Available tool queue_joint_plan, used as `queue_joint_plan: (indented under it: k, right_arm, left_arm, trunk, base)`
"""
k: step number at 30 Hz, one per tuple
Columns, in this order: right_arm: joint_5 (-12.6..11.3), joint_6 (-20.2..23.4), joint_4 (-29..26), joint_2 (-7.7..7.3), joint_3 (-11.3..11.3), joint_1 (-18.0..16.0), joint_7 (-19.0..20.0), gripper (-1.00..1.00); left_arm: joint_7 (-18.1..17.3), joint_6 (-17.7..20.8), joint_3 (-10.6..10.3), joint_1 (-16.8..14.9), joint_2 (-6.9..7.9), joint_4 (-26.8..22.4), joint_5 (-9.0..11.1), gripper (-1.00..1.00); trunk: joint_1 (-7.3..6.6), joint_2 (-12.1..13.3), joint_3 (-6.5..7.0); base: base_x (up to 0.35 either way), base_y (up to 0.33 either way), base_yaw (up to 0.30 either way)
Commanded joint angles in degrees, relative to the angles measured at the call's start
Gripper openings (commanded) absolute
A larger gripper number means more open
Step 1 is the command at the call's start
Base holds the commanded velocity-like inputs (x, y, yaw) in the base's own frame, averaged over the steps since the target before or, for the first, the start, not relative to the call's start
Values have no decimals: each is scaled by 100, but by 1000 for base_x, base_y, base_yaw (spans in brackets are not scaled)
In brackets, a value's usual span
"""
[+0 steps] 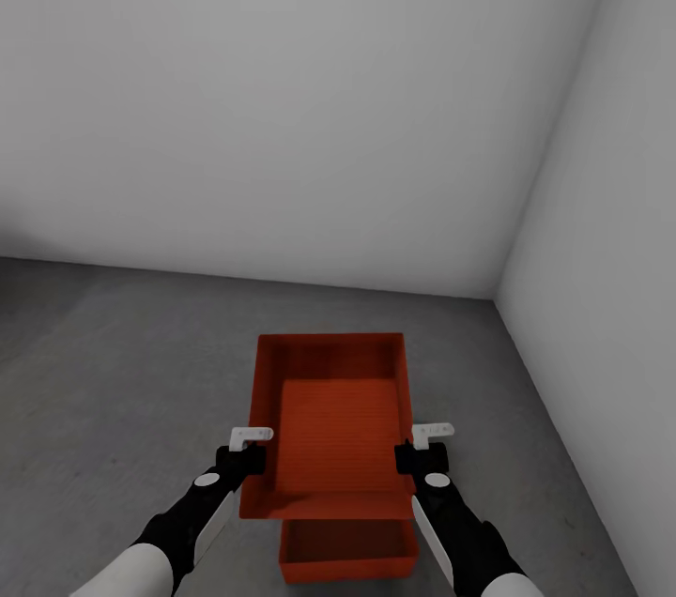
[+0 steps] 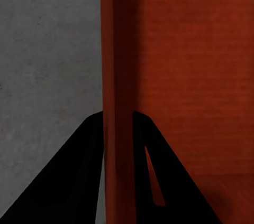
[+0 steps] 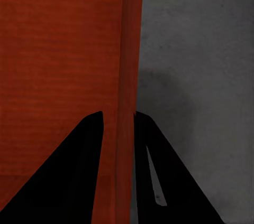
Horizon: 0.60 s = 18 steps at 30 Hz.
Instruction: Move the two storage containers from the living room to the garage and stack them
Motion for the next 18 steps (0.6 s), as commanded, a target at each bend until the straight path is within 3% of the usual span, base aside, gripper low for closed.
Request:
queue_joint_plan:
  k: [1, 6, 18]
  right_arm:
    - [71, -26, -104, 167, 281, -2, 10, -100]
    - [71, -26, -104, 167, 281, -2, 10, -100]
    - [71, -26, -104, 167, 281, -2, 10, -100]
  left_arm:
    - [-43, -12, -253, 0, -7, 24, 85, -100]
    - [-43, -15, -253, 0, -7, 23, 84, -100]
    - [-43, -8, -253, 0, -7, 23, 86, -100]
  trunk:
    - [0, -3, -5]
    - [0, -3, -5]
    - [263, -484, -221]
  base:
    - [0, 0, 0]
    - [0, 0, 0]
    - [0, 0, 0]
